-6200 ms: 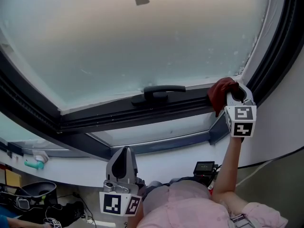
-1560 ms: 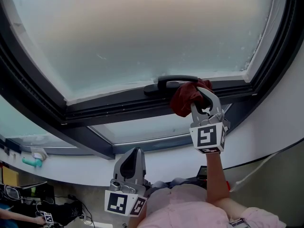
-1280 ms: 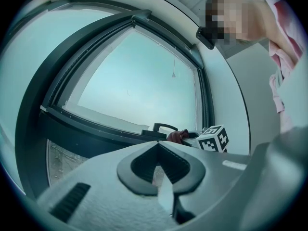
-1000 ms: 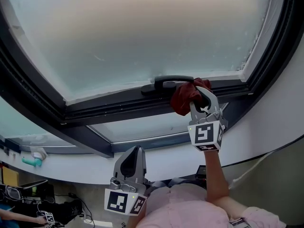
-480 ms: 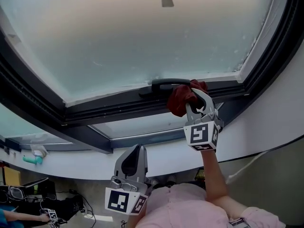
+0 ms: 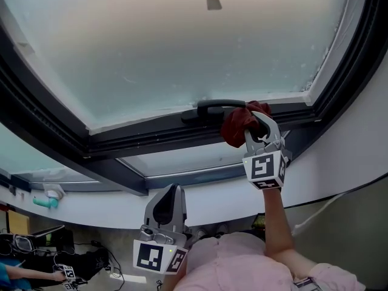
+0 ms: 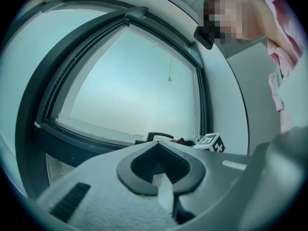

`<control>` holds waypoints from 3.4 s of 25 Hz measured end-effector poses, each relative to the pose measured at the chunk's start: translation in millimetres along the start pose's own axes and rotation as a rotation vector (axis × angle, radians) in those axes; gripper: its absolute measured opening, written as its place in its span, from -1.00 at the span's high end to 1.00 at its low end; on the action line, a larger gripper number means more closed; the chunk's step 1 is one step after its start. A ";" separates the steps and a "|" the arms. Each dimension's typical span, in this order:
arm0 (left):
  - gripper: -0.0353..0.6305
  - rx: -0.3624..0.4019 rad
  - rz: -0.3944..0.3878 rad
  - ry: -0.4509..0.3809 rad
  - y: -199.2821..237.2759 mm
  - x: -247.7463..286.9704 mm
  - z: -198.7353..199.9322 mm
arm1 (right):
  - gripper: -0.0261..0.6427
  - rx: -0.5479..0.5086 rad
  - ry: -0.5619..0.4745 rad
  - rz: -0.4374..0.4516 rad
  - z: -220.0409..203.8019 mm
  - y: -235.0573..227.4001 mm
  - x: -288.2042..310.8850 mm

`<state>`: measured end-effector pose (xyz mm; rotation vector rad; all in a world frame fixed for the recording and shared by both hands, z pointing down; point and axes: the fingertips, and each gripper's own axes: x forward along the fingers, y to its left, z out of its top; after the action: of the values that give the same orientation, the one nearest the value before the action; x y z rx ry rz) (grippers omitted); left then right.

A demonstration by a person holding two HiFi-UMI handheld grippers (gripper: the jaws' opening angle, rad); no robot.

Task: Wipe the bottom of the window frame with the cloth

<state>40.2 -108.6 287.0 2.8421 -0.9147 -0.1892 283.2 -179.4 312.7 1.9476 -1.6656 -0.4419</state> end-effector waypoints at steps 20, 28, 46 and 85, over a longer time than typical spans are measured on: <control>0.90 -0.007 -0.041 -0.013 -5.3 17.7 0.7 | 0.72 0.010 0.003 0.001 -6.8 -9.8 -1.2; 0.90 -0.008 -0.057 -0.009 -7.2 22.0 0.2 | 0.72 0.009 0.005 -0.006 -8.3 -12.2 -1.6; 0.90 0.009 -0.062 0.007 -33.4 18.7 -11.6 | 0.72 0.016 -0.006 0.034 -8.1 -11.5 -0.5; 0.90 -0.010 -0.072 -0.021 38.8 -70.6 13.1 | 0.73 0.020 0.073 -0.076 -14.0 -14.5 1.3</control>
<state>-40.8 -99.7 286.4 2.8713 -0.8129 -0.2313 303.1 -176.8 315.5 2.0225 -1.5599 -0.3797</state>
